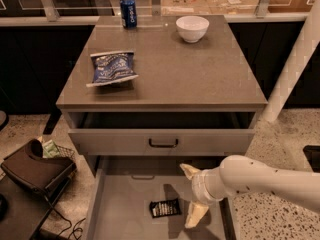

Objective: Pick rxbar chocolate from middle drawer and place on counter

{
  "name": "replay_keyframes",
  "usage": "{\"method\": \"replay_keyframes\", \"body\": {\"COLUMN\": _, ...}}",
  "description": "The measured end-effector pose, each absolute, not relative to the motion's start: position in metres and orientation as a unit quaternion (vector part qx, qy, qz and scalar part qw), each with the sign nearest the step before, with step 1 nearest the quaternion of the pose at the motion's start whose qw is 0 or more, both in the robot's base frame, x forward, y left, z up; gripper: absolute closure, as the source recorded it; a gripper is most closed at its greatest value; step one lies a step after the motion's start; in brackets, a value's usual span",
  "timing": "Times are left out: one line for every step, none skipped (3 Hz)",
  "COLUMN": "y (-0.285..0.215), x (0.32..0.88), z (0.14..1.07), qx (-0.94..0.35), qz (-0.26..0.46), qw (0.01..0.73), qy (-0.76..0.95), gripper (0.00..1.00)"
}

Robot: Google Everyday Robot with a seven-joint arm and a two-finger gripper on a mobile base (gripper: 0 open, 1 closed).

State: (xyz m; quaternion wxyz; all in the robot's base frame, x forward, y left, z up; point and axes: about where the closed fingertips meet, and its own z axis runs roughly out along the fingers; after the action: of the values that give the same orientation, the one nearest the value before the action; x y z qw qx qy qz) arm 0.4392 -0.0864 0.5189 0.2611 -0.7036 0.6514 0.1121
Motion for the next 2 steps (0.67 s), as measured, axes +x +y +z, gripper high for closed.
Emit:
{"method": "replay_keyframes", "body": {"y": -0.082, "x": 0.451, "z": 0.481, "qx": -0.704, "qz": 0.148, "qw": 0.278, "qy": 0.636, "gripper": 0.00}}
{"method": "replay_keyframes", "body": {"y": -0.076, "x": 0.456, "z": 0.451, "qx": -0.707, "qz": 0.171, "qw": 0.278, "qy": 0.627, "gripper": 0.00}}
